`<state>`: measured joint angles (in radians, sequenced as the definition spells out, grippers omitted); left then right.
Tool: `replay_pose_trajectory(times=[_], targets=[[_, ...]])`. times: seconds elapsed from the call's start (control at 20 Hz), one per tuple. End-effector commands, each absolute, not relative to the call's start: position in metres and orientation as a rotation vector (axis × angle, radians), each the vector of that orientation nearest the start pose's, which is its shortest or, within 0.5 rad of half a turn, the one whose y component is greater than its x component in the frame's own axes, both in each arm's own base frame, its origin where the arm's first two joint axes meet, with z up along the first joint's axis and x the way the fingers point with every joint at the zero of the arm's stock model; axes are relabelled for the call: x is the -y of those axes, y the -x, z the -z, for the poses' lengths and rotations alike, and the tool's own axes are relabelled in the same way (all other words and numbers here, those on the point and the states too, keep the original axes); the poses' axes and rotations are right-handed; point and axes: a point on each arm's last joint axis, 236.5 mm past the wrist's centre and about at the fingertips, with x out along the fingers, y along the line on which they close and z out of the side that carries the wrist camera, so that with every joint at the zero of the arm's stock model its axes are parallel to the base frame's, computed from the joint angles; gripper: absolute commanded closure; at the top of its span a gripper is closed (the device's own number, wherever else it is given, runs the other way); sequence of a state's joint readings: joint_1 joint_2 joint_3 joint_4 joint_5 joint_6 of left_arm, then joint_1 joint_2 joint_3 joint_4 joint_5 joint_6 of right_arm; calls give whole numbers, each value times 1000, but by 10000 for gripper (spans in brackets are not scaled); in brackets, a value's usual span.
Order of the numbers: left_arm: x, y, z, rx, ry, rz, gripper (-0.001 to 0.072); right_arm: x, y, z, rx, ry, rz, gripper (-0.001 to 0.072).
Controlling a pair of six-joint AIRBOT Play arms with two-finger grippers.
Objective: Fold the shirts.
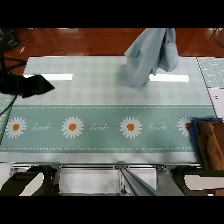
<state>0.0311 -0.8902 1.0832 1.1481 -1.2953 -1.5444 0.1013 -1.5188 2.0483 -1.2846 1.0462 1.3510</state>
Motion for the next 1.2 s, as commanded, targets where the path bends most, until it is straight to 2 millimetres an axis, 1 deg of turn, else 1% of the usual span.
replay_pose_trajectory(times=[0.0, 0.05, 0.15, 0.25, 0.3, 0.35, 0.4, 0.45, 0.5, 0.6, 0.65, 0.7, 0.8, 0.9, 0.95, 1.05, 1.1, 1.15], targets=[[90, -282, -104, -1015, 371, 285, 203, -120, -473, -392, -263, 39, -413, 692], [88, -281, -101, -976, 388, 268, 203, -121, -458, -410, -224, 43, -427, 692], [85, -279, -102, -898, 421, 239, 203, -125, -425, -442, -149, 65, -456, 692], [85, -277, -107, -855, 426, 241, 202, -128, -394, -461, -114, 86, -487, 692], [85, -275, -110, -844, 426, 244, 203, -132, -380, -463, -120, 93, -512, 692], [86, -274, -113, -835, 430, 250, 203, -137, -366, -460, -143, 101, -543, 692], [86, -274, -114, -831, 429, 251, 203, -142, -356, -453, -183, 105, -577, 692], [86, -274, -115, -829, 428, 251, 202, -149, -347, -440, -242, 107, -621, 692], [86, -274, -115, -828, 428, 251, 202, -157, -341, -426, -294, 98, -666, 692], [86, -274, -115, -826, 428, 250, 203, -182, -335, -397, -389, 47, -780, 692], [86, -274, -115, -824, 429, 250, 202, -197, -335, -375, -444, 40, -820, 692], [86, -275, -116, -821, 429, 248, 202, -215, -330, -351, -505, 50, -870, 692], [85, -276, -117, -815, 429, 247, 203, -254, -316, -289, -663, 71, -971, 692], [85, -276, -116, -816, 430, 247, 202, -295, -292, -221, -847, 88, -1078, 692], [85, -276, -116, -816, 429, 247, 203, -312, -280, -191, -921, 99, -1114, 692], [86, -276, -116, -816, 429, 248, 202, -340, -266, -135, -1034, 118, -1147, 691], [86, -276, -116, -818, 429, 248, 202, -350, -262, -109, -1087, 126, -1149, 691], [86, -275, -116, -819, 429, 248, 203, -357, -260, -87, -1136, 130, -1147, 691]])
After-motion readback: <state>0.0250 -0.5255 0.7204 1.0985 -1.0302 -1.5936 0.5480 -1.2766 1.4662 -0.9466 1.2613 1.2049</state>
